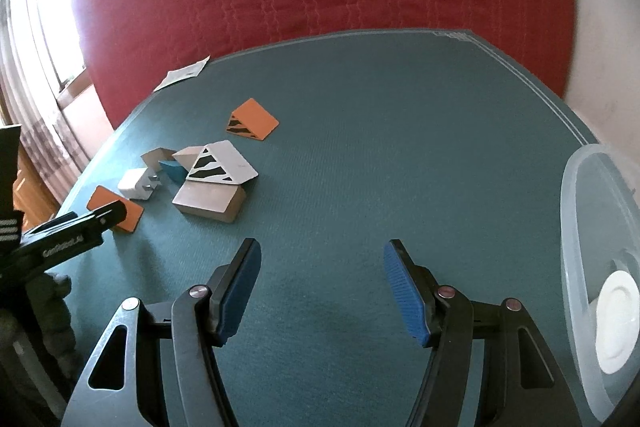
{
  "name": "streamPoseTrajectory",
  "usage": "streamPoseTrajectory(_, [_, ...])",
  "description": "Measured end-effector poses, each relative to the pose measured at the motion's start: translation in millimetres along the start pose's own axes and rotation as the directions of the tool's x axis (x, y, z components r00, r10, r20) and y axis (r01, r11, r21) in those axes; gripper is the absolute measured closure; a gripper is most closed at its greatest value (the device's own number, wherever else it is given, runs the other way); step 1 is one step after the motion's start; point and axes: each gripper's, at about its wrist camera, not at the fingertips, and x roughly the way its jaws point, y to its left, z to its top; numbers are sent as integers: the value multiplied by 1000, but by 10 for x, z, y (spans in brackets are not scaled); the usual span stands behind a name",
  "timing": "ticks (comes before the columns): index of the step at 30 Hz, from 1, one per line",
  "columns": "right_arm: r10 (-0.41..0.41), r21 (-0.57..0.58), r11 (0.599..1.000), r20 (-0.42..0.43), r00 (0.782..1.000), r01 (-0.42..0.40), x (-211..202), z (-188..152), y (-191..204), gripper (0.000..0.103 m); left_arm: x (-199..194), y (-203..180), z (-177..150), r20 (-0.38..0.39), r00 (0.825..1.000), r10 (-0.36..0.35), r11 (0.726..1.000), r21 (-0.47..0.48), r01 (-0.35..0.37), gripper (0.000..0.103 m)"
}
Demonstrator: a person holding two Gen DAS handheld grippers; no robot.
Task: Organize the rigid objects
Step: 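Move the left tool toward the orange triangular block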
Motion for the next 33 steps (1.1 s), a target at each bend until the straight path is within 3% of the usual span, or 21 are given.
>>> streamPoseTrajectory(7, [13,10,1000,-1,1000,-13,13,4,-7,38,133,-27,45,-65,997,45,999,-23,-47,0])
streamPoseTrajectory(11, [22,21,1000,4,1000,-22,10,11,-16,38,114,88,20,-86,996,22,997,-74,-29,0])
streamPoseTrajectory(21, [51,47,998,16,999,-52,12,12,-61,38,-81,344,-145,-77,994,73,996,-48,-77,0])
streamPoseTrajectory(33, [56,53,997,19,998,-57,9,5,-71,38,-187,612,-181,-88,994,67,994,-82,-74,1])
